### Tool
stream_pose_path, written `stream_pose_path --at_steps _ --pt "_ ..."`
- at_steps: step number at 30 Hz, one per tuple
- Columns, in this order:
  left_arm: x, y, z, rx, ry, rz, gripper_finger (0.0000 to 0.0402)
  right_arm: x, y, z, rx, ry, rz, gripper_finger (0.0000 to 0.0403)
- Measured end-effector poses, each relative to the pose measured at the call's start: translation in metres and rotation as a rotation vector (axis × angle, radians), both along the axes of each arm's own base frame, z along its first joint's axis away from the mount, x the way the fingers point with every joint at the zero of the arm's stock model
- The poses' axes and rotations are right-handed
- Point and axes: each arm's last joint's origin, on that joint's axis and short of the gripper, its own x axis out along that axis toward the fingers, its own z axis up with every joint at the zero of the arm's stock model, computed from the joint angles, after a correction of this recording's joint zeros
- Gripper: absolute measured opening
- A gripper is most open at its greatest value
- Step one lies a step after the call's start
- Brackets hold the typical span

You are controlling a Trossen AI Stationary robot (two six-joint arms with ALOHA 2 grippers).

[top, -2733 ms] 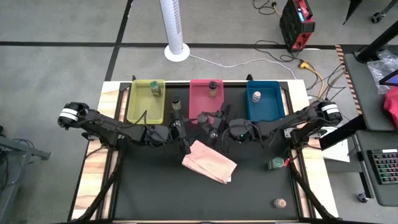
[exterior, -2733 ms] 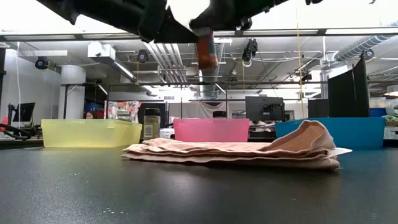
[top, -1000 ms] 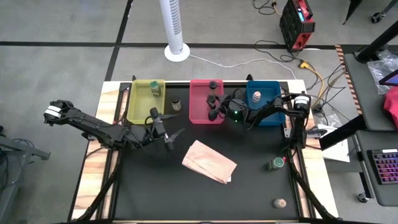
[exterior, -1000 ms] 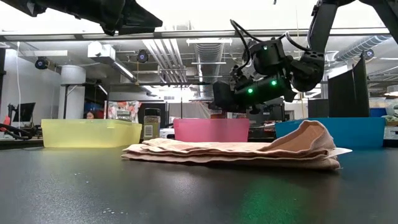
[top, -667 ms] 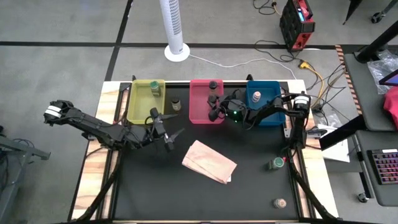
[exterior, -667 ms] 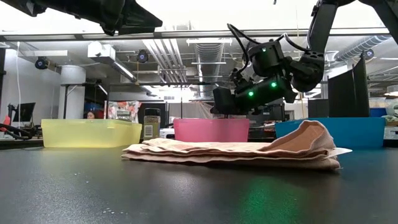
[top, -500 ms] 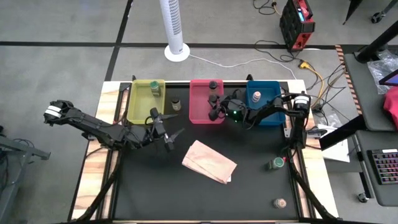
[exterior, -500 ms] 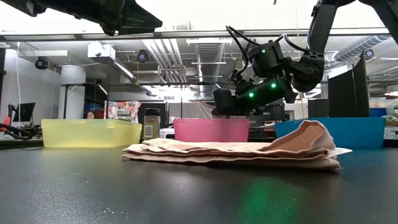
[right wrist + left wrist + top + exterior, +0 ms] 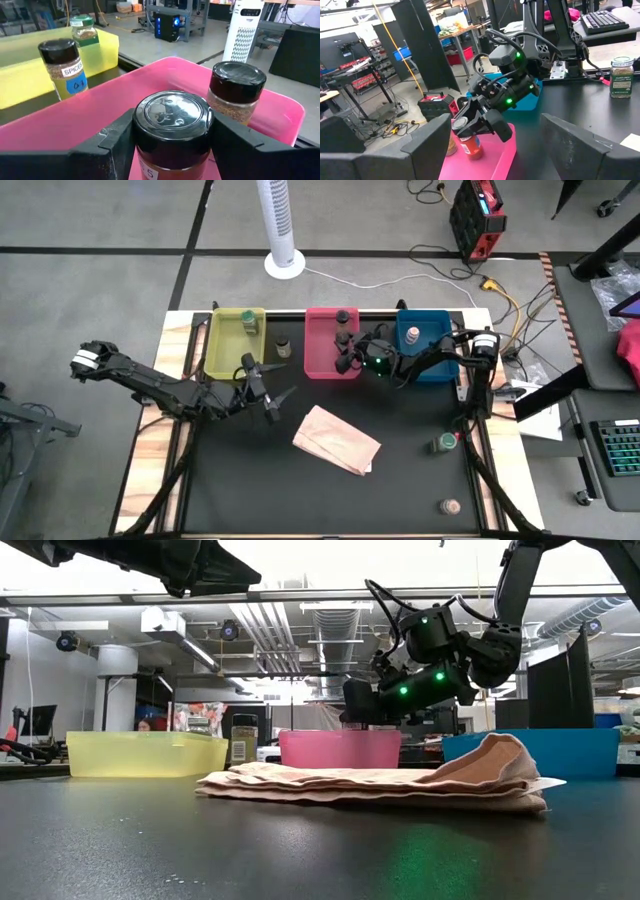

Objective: Sort spices by type
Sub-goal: Put the bottom black seasoning bottle into the pink bin, then put the green seasoning bottle into the yellow bin

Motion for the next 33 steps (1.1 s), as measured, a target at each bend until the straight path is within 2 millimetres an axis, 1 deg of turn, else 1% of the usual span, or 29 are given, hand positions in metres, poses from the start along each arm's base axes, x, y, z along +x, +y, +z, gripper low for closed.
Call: stream_pose_path --at_steps 14,19,22,27,31,33 --pt "0.0 0.0 0.0 0.0 0.0 0.0 0.0288 0.0 0.0 0.001 -0.008 -0.007 0.001 0.0253" --pt "0.0 0.0 0.0 -0.002 0.002 0.0 0.0288 -0.001 0.0 0.005 -0.048 0.021 -0.017 0.0269" --pt "0.0 0.0 -0.002 -0.006 0.014 0.001 0.0288 -0.002 0.0 0.015 -0.066 0.007 -0.017 0.0275" --pt "0.0 0.0 -0.002 -0.014 0.013 0.002 0.0288 -0.008 0.003 0.035 -0.046 0.03 -0.016 0.0284" --pt "0.0 0.0 -0.003 -0.033 0.012 0.002 0.0288 -0.019 0.011 0.059 0.018 0.048 -0.005 0.0287" --pt "-0.001 0.0 -0.005 -0.049 0.021 0.004 0.0288 -0.026 0.019 0.072 0.062 0.057 0.041 0.0287"
